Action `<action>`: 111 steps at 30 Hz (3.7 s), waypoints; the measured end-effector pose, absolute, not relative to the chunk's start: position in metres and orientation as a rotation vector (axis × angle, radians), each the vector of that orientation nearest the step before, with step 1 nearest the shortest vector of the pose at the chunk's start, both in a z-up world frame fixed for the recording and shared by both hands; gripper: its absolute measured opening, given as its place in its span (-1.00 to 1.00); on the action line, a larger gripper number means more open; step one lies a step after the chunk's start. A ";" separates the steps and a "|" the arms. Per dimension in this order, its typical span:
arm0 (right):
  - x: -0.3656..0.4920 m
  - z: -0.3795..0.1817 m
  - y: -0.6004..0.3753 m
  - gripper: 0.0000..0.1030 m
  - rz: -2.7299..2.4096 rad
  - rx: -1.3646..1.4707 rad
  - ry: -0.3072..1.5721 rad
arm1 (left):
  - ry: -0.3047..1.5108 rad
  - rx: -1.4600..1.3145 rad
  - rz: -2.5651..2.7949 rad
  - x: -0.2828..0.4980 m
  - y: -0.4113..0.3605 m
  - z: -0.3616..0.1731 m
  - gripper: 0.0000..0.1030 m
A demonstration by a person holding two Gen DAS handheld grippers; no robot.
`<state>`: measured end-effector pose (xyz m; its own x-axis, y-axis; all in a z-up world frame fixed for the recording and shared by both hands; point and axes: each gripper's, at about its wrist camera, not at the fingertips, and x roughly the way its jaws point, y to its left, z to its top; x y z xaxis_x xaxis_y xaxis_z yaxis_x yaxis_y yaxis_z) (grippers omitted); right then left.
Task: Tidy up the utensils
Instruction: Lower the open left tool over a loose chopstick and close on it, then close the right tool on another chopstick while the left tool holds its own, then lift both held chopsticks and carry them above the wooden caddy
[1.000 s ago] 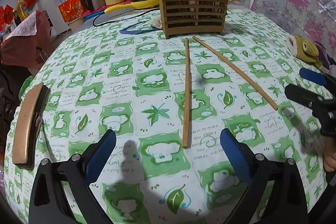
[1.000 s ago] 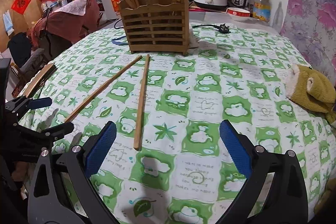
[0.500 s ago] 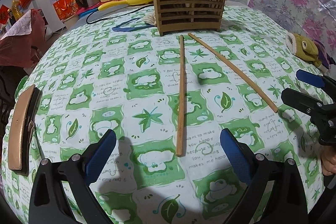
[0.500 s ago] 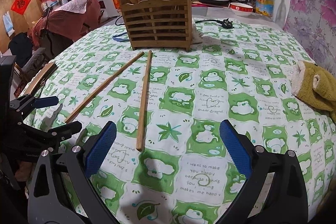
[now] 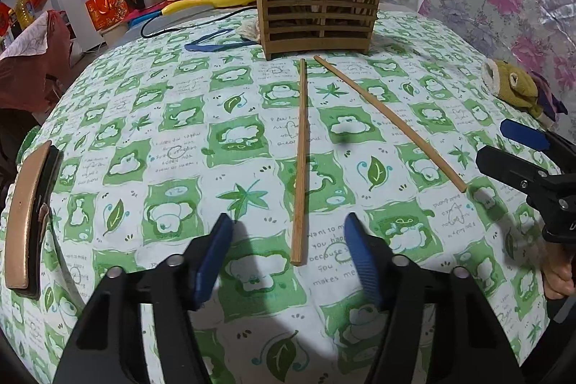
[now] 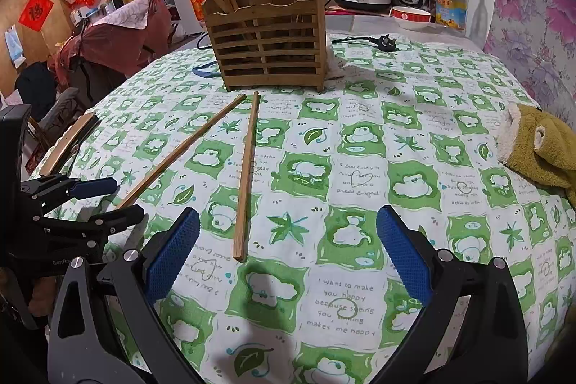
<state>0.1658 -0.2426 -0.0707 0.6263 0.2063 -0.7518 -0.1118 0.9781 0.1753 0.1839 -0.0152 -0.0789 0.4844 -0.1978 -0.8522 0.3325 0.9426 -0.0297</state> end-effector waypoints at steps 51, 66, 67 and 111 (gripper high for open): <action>0.164 -0.078 -0.226 0.02 0.270 0.045 0.933 | 0.999 0.047 -0.329 0.176 0.001 -0.075 -0.90; 0.168 -0.089 -0.213 -0.87 0.308 0.005 1.011 | 1.009 0.064 -0.340 0.175 -0.001 -0.078 -0.89; 0.168 -0.089 -0.214 -0.87 0.308 0.009 1.011 | 1.010 0.065 -0.342 0.174 0.000 -0.078 -0.89; 0.089 0.087 -0.250 -0.87 0.222 0.033 0.554 | 0.689 0.067 -0.403 0.126 -0.022 0.109 -0.90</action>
